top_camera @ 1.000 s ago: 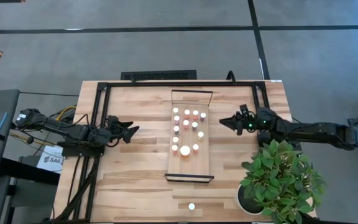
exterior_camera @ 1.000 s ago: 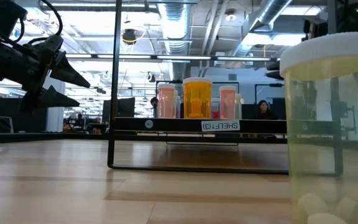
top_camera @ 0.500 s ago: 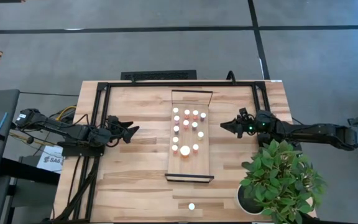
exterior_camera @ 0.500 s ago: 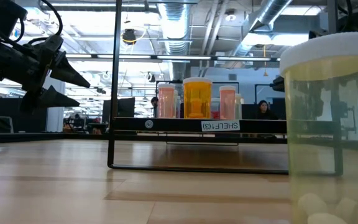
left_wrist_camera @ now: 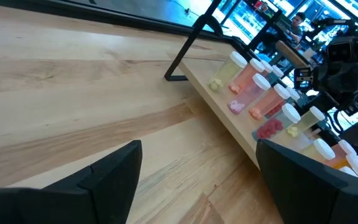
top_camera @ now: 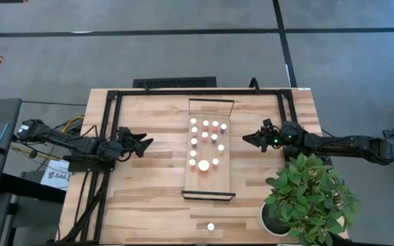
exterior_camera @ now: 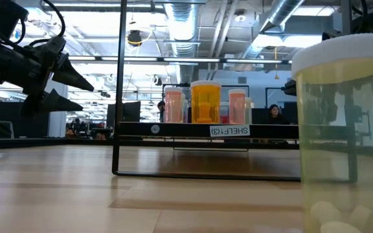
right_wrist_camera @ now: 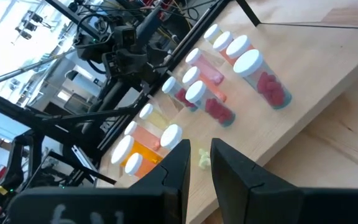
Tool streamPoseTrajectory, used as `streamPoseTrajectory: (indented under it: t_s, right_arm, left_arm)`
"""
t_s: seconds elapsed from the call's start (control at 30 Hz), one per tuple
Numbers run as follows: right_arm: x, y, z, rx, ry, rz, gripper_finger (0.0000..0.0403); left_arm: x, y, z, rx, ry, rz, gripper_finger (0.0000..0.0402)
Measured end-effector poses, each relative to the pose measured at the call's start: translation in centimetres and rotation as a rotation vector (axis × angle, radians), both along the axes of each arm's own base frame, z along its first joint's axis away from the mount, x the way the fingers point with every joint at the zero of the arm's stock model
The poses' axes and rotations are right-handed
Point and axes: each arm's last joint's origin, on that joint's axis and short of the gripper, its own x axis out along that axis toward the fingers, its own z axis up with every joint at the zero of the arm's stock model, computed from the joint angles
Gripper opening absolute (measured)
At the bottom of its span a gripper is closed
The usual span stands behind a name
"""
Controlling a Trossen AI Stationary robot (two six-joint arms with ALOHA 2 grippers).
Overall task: Pick and place medicine bottles onto shelf by color
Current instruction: Put the yellow pill bottle on the shelf
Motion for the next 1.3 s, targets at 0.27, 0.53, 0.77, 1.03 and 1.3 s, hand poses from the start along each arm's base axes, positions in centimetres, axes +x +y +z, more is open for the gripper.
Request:
streamPoseTrajectory:
  t_s: [0.27, 0.53, 0.77, 1.03, 1.3]
  right_arm:
    - [0.0, 0.0, 0.0, 0.0, 0.0, 0.0, 0.0086]
    - [0.0, 0.0, 0.0, 0.0, 0.0, -0.001, 0.0086]
    - [0.0, 0.0, -0.1, 0.0, 0.001, -0.003, 0.0086]
    - [0.0, 0.0, -0.1, 0.0, 0.001, -0.003, 0.0086]
    - [0.0, 0.0, -0.1, 0.0, 0.002, -0.003, 0.0086]
  left_arm:
    - [0.0, 0.0, 0.0, 0.0, 0.0, -0.001, 0.0303]
    - [0.2, -0.1, 0.1, -0.126, -0.095, 0.008, 0.0303]
    - [0.8, -0.4, 1.9, -0.242, -0.311, -0.065, 0.0303]
    - [1.2, -1.2, 4.1, -0.208, -0.382, -0.317, 0.0303]
    - [2.0, -1.9, 9.7, -0.159, -0.237, -0.326, 0.0321]
